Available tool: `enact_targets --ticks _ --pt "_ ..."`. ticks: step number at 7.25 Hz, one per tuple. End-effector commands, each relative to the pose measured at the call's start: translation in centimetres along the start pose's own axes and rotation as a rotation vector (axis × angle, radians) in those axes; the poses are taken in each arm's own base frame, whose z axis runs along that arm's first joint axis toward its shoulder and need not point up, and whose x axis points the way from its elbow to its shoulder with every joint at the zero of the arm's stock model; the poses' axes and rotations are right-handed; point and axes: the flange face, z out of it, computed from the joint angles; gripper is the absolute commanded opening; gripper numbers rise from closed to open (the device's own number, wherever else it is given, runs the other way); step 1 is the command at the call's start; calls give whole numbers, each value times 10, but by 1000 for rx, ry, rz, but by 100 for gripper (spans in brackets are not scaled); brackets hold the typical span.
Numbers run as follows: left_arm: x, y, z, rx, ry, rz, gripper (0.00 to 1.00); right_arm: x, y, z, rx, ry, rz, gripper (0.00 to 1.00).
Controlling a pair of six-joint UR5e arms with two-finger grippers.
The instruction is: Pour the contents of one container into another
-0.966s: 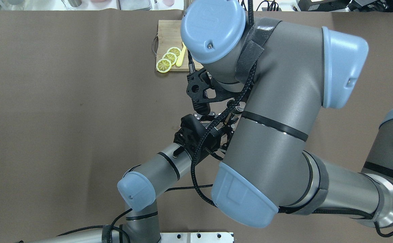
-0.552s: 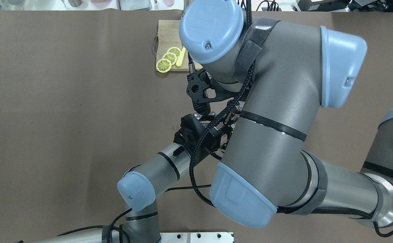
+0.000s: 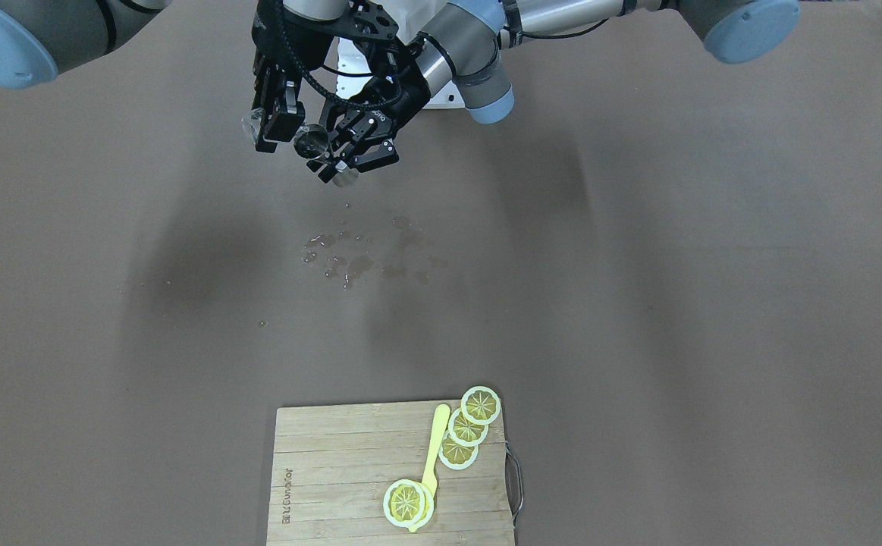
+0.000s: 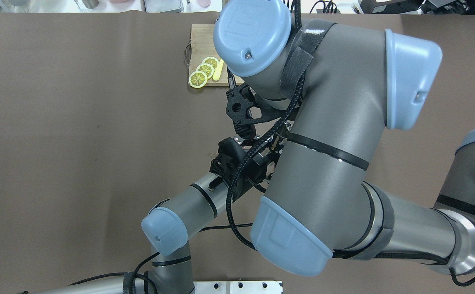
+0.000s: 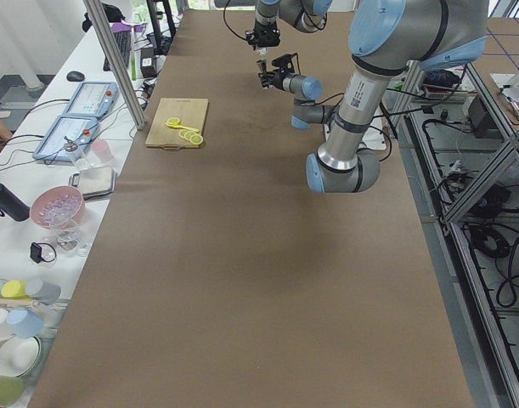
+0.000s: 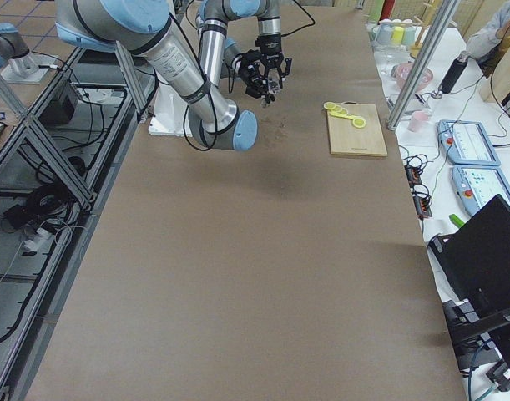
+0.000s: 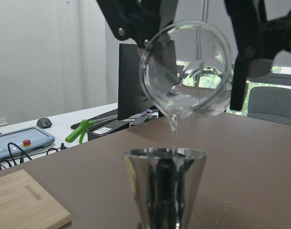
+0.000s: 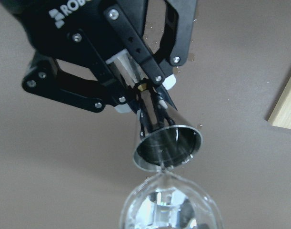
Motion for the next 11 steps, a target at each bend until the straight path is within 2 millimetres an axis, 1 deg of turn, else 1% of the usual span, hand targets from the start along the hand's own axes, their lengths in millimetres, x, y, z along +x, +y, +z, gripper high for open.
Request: enact_targets --ticks 1,2,4,5,6,7,8,9,10,11 --pt "0 0 0 1 -1 0 0 0 1 -3 4 3 -1 0" --pt "0 0 0 1 -1 0 0 0 3 -5 10 8 1 0" --pt "0 0 0 0 -3 0 0 -7 13 -12 38 23 4 0" --pt "-1 -1 0 2 -4 0 0 -13 22 -12 52 32 7 0" --pt "-1 -2 0 4 -3 -1 0 -24 43 -10 89 27 21 0" --pt "-1 -2 0 5 -6 -1 0 -28 70 -6 133 7 56 0" --pt "-1 -3 -1 7 -5 -2 0 -24 86 -7 163 -1 87 0" --pt "-1 -4 -1 8 -7 -2 0 -13 109 -2 232 -9 131 0" --pt "-1 -3 -1 8 -7 -2 0 -3 139 13 308 -14 169 0" --pt "-2 -5 -1 10 -9 -2 0 3 164 27 364 -15 175 0"
